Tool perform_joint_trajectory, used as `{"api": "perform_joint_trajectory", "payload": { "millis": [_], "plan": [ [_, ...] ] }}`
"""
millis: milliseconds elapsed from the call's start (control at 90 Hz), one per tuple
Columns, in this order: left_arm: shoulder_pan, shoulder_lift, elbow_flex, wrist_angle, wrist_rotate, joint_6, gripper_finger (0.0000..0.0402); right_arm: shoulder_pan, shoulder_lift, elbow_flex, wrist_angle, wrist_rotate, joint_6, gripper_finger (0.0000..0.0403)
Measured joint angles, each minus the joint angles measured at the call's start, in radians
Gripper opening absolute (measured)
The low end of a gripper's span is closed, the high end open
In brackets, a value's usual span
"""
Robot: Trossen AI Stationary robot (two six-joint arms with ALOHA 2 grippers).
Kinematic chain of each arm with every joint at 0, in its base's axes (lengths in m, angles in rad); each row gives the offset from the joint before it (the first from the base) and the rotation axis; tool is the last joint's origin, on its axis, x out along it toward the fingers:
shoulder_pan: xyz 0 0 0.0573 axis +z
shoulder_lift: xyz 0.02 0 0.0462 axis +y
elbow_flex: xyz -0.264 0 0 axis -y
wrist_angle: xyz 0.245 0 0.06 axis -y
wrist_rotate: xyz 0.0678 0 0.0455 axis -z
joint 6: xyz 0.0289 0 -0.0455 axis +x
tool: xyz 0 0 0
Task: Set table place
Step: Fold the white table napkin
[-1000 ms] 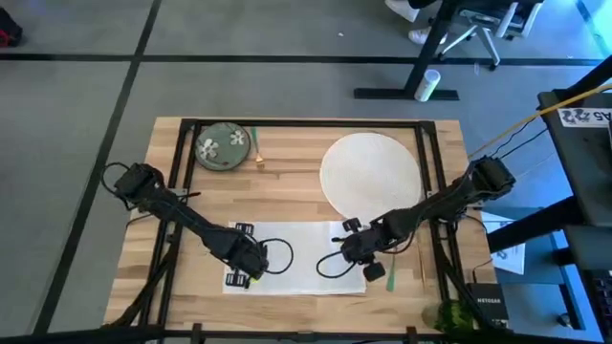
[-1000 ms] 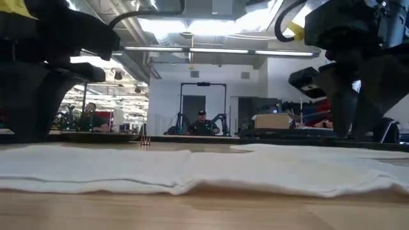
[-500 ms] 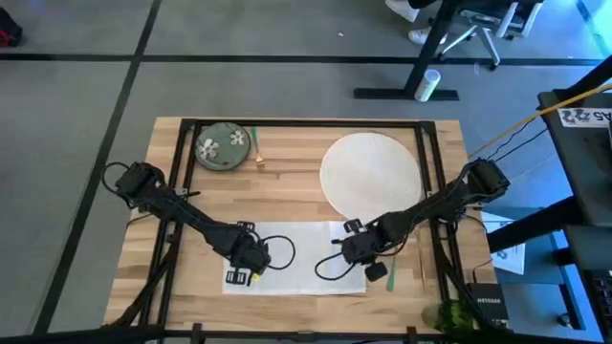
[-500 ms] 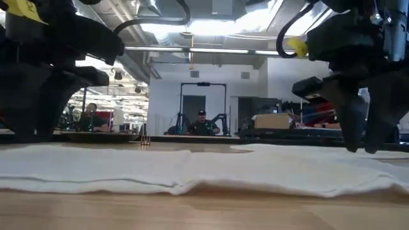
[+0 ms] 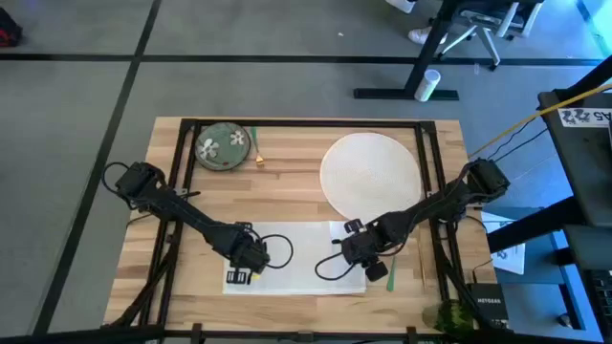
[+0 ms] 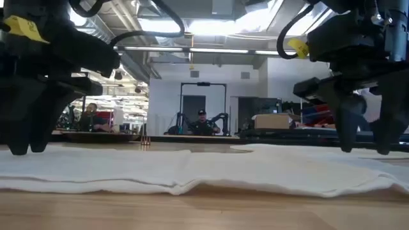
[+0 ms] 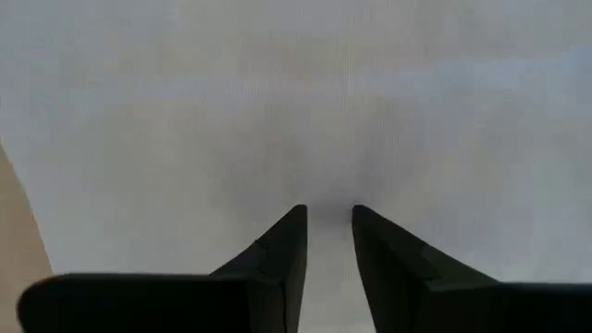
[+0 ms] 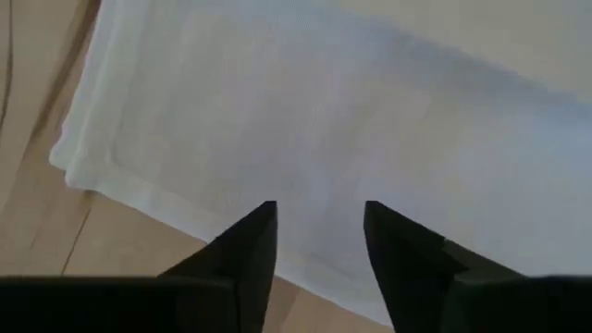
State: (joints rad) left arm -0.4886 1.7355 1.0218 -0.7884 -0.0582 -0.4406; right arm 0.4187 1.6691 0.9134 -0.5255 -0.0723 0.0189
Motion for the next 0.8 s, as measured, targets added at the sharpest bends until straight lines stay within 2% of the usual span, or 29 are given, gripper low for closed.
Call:
{"api": "perform_joint_trajectory", "payload": {
  "millis": [800],
  "plan": [
    [0.031, 0.0, 0.0, 0.02, 0.033, 0.001, 0.0075, 0.0, 0.0, 0.0, 0.0, -0.001, 0.002, 0.0154]
  ]
}}
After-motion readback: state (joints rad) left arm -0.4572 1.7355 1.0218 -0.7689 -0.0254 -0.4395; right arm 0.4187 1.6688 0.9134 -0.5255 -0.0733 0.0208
